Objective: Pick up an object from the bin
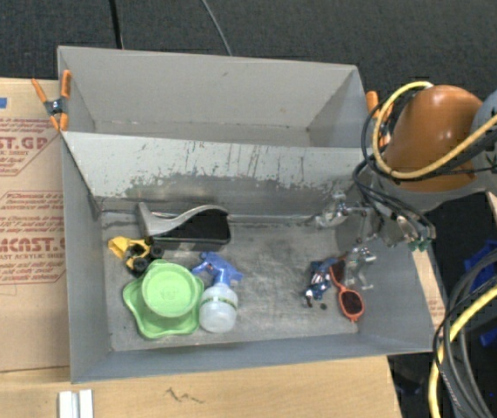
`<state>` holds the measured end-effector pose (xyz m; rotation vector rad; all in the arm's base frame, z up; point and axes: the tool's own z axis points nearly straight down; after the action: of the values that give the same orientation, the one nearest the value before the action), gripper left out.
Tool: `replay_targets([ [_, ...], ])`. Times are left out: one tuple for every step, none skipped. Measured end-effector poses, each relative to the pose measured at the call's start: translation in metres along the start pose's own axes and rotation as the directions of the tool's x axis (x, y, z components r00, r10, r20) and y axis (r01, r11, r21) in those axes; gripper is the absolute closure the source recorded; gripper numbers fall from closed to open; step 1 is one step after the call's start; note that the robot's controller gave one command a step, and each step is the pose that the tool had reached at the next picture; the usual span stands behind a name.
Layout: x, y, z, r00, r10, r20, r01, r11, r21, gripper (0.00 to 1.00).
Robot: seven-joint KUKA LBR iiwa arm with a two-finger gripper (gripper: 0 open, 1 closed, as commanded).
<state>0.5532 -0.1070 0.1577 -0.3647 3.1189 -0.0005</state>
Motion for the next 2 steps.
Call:
replay_targets([
  [0.004,-0.001,0.004,1.0,0.025,0.005,-0.025,1.0,0.0,0.0],
  [0.008,-0.012,0.026,0.998,0.058,-0.007,-0.058,0.998,-0.004,0.0],
])
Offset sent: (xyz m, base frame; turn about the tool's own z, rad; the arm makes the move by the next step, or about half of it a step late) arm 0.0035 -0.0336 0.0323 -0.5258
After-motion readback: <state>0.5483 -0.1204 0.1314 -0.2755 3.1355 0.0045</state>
